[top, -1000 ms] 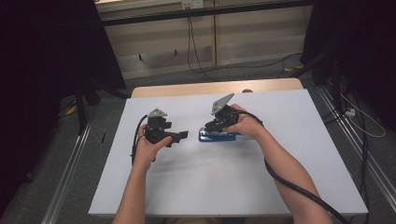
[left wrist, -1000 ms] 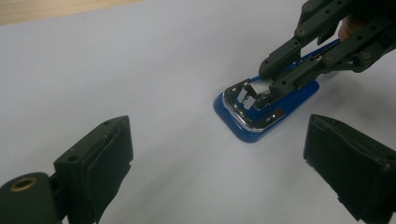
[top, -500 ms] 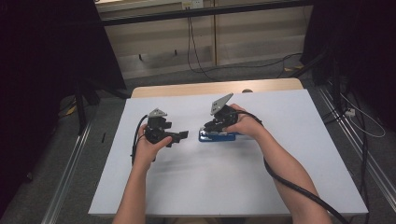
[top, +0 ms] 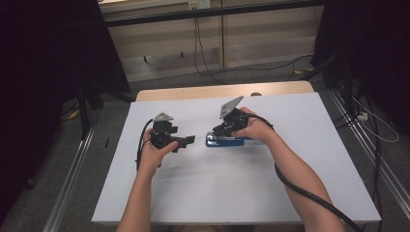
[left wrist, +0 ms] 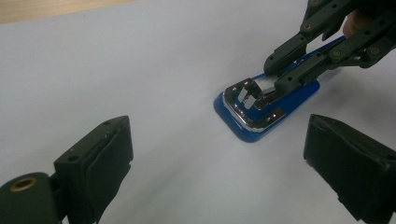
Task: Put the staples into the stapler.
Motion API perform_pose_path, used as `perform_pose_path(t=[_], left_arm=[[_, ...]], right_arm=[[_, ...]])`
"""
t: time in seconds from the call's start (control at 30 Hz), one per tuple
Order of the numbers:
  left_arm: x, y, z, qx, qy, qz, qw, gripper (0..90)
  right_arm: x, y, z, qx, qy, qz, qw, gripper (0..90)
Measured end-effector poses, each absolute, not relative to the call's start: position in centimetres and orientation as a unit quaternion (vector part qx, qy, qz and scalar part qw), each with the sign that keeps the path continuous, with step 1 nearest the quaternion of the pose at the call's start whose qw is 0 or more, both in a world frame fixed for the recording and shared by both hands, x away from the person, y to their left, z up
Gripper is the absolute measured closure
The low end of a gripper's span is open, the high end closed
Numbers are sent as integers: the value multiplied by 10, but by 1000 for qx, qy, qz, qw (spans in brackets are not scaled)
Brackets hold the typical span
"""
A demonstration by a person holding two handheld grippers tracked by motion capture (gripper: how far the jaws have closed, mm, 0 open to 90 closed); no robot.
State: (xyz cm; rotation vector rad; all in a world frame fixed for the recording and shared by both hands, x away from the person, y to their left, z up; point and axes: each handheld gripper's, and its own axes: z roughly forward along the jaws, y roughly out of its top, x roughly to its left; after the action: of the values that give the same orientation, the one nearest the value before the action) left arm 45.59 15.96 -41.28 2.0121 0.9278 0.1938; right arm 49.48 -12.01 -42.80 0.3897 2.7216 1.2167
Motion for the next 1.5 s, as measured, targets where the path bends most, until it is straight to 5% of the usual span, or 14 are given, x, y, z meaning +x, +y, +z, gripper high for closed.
perform_pose_path(t=[1.5], left_arm=[[456, 158, -414, 813, 373, 75, 441, 83]], right_arm=[[495, -117, -431, 132, 905, 398, 67, 792]])
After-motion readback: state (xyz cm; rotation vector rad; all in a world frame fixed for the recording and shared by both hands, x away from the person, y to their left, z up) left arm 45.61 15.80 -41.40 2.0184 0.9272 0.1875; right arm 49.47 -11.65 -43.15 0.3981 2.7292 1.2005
